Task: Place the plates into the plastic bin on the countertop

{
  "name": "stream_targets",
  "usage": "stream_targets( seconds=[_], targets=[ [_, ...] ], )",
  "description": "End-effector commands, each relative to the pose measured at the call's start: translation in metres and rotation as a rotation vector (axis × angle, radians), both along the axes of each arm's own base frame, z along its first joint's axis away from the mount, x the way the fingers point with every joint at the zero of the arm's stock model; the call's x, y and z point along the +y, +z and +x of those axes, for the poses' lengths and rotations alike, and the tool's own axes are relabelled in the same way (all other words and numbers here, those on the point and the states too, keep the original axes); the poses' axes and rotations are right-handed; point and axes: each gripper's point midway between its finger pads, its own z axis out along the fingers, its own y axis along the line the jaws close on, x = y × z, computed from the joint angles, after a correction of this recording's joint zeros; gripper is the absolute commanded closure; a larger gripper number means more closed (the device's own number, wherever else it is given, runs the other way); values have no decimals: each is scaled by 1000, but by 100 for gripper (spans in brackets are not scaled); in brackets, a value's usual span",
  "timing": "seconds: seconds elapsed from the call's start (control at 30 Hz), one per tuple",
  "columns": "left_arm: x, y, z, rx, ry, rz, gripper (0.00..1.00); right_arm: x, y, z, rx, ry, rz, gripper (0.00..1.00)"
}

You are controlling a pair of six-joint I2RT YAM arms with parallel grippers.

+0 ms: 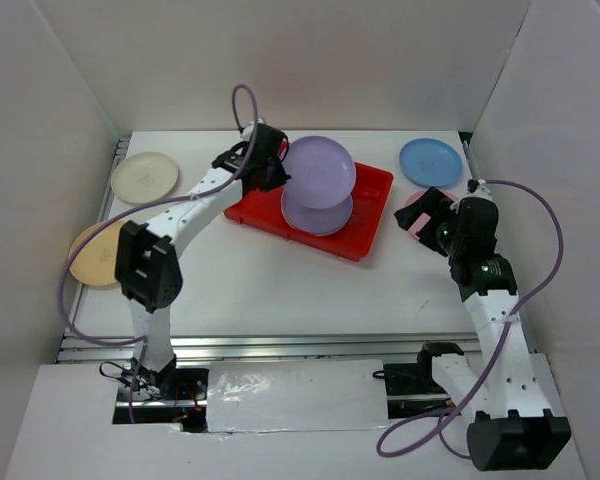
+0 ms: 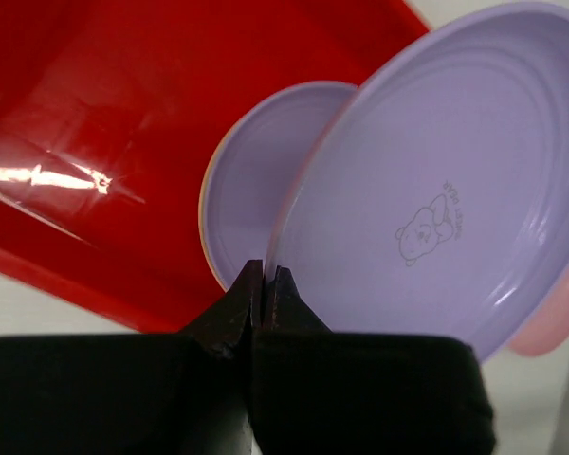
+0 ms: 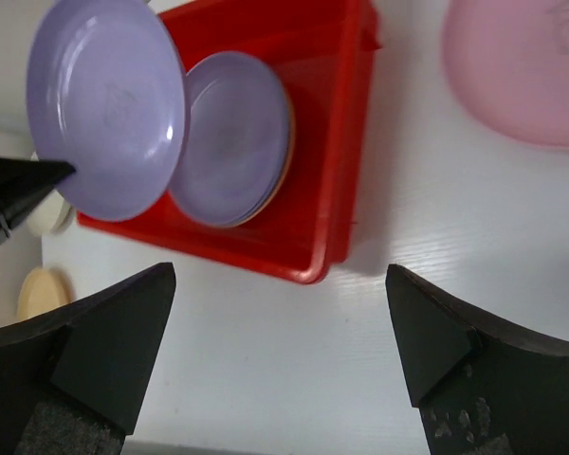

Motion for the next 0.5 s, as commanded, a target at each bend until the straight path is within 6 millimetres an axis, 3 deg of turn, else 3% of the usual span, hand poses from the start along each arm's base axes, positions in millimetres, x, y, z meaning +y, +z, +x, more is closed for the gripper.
stream_targets(
  seconds=[0.0, 0.03, 0.2, 0.23, 0.3, 0.33, 0.37, 0.4, 0.43, 0.47],
  targets=[
    [-25, -12, 14, 27, -142, 28, 100, -34, -11, 3, 48, -109, -33, 0],
    [-29, -13, 18, 26, -150, 26, 100, -48, -15, 4, 61, -156, -28, 0],
    [-47, -46, 24, 72, -215, 4, 100, -78, -35, -1, 89, -297, 49, 0],
    [-47, -50, 23, 82, -214, 11, 94, -88, -38, -2, 94, -333, 62, 0],
    [-43, -58, 23, 101, -207, 19, 76, -91, -45, -4, 107, -337, 83, 0],
    [-40, -61, 23, 110, -201, 21, 61, -93, -46, -4, 109, -343, 87, 0],
    [-36, -61, 23, 112, -183, 29, 21, -99, -47, -5, 113, -363, 89, 0],
    [-33, -59, 20, 117, -179, 38, 1, -105, -50, -5, 123, -388, 81, 0],
    [-30, -60, 15, 128, -178, 45, 1, -110, -51, -5, 125, -412, 80, 0],
    [-26, -42, 10, 97, -180, 38, 1, -117, -53, -5, 131, -455, 94, 0]
  ],
)
